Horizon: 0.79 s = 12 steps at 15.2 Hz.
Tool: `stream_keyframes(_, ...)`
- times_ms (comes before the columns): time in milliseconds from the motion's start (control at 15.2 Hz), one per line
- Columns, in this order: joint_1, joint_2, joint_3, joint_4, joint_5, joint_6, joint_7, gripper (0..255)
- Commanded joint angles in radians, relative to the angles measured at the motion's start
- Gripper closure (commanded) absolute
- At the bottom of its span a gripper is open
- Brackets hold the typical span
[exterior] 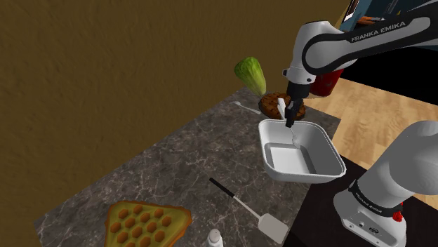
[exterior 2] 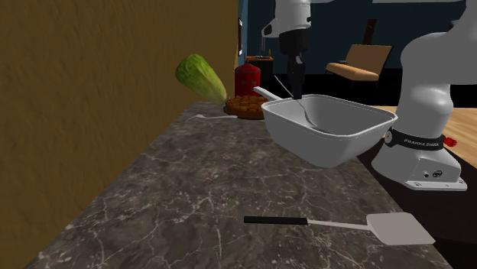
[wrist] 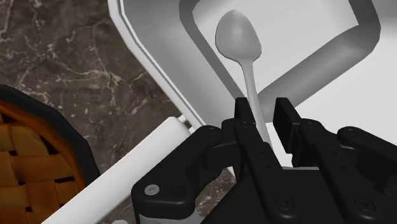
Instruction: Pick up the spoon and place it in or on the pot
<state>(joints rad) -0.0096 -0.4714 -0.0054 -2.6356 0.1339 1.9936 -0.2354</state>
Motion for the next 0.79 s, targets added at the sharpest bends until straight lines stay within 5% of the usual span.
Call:
stream_keyframes(0,0.000,0.000,0.000,0.000,0.000,0.000,0.000,0)
stream_keyframes(330,0.000,0.000,0.000,0.000,0.000,0.000,0.000,0)
stream_keyframes(726,-0.009,-0.026,-0.010,0.110,-0.015,-0.137,0.005,0)
